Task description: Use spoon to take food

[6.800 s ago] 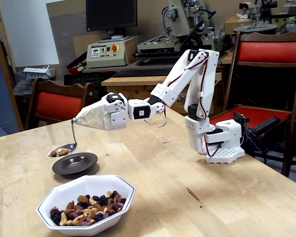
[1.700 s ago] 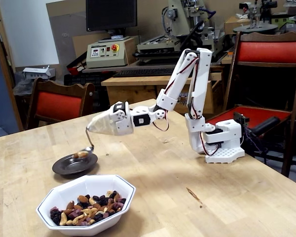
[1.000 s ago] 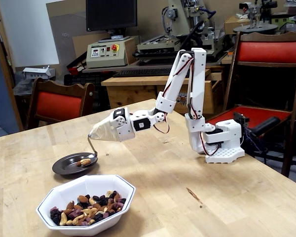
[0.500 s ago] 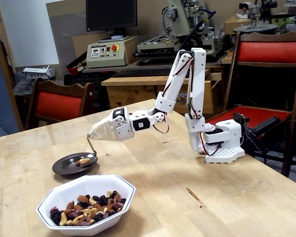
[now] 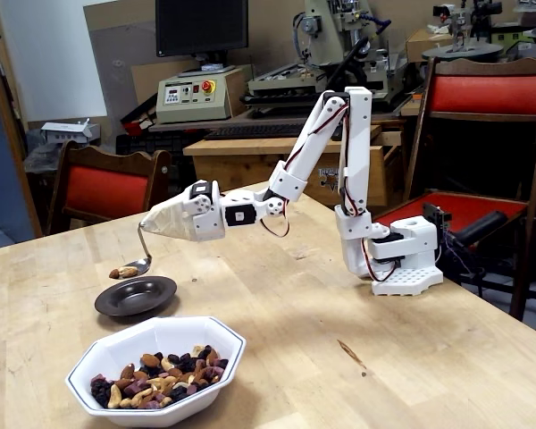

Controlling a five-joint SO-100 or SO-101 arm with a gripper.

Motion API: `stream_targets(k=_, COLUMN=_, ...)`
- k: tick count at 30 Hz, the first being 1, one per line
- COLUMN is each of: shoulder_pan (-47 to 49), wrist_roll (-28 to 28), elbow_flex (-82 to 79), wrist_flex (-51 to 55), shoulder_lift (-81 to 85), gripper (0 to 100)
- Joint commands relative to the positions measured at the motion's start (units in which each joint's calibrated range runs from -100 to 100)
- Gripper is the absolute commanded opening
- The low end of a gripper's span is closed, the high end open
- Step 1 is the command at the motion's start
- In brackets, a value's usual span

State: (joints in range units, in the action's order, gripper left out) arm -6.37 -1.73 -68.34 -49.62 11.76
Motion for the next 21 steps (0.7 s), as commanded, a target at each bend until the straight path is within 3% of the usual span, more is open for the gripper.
stream_targets(k=1, shoulder_pan=0.0, wrist_roll=0.2, elbow_flex=3.8, wrist_flex=-0.8, shoulder_lift=0.7, gripper=4)
stream_targets(k=21, shoulder_pan=-0.1, wrist_roll=-0.1, elbow_flex=3.5, wrist_flex=-1.1, shoulder_lift=1.1, gripper=4)
